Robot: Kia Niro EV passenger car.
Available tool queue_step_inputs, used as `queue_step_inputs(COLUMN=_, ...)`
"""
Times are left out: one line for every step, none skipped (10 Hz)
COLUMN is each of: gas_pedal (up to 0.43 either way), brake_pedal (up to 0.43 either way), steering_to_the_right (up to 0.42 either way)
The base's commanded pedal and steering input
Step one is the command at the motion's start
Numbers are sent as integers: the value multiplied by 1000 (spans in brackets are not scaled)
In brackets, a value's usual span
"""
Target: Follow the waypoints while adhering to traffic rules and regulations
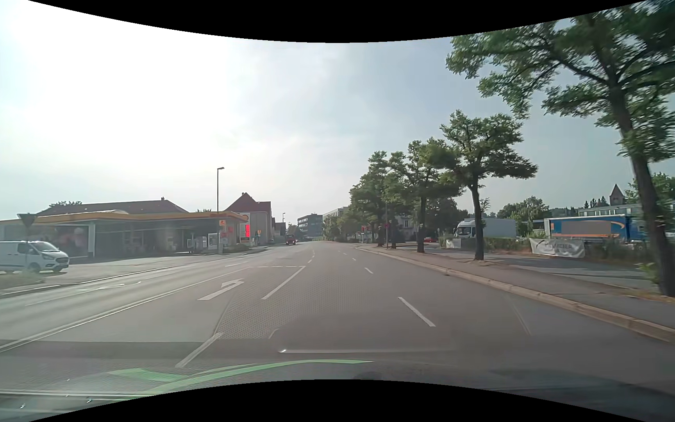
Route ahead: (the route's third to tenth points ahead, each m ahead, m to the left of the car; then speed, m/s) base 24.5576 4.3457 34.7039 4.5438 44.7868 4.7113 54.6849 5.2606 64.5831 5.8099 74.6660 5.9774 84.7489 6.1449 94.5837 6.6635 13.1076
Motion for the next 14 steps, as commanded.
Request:
queue_step_inputs(gas_pedal=87, brake_pedal=0, steering_to_the_right=-5)
queue_step_inputs(gas_pedal=87, brake_pedal=0, steering_to_the_right=-5)
queue_step_inputs(gas_pedal=87, brake_pedal=0, steering_to_the_right=-5)
queue_step_inputs(gas_pedal=98, brake_pedal=0, steering_to_the_right=-5)
queue_step_inputs(gas_pedal=98, brake_pedal=0, steering_to_the_right=-6)
queue_step_inputs(gas_pedal=98, brake_pedal=0, steering_to_the_right=-6)
queue_step_inputs(gas_pedal=98, brake_pedal=0, steering_to_the_right=-6)
queue_step_inputs(gas_pedal=98, brake_pedal=0, steering_to_the_right=-8)
queue_step_inputs(gas_pedal=98, brake_pedal=0, steering_to_the_right=-8)
queue_step_inputs(gas_pedal=98, brake_pedal=0, steering_to_the_right=-8)
queue_step_inputs(gas_pedal=98, brake_pedal=0, steering_to_the_right=-9)
queue_step_inputs(gas_pedal=98, brake_pedal=0, steering_to_the_right=-8)
queue_step_inputs(gas_pedal=98, brake_pedal=0, steering_to_the_right=-9)
queue_step_inputs(gas_pedal=98, brake_pedal=0, steering_to_the_right=-9)
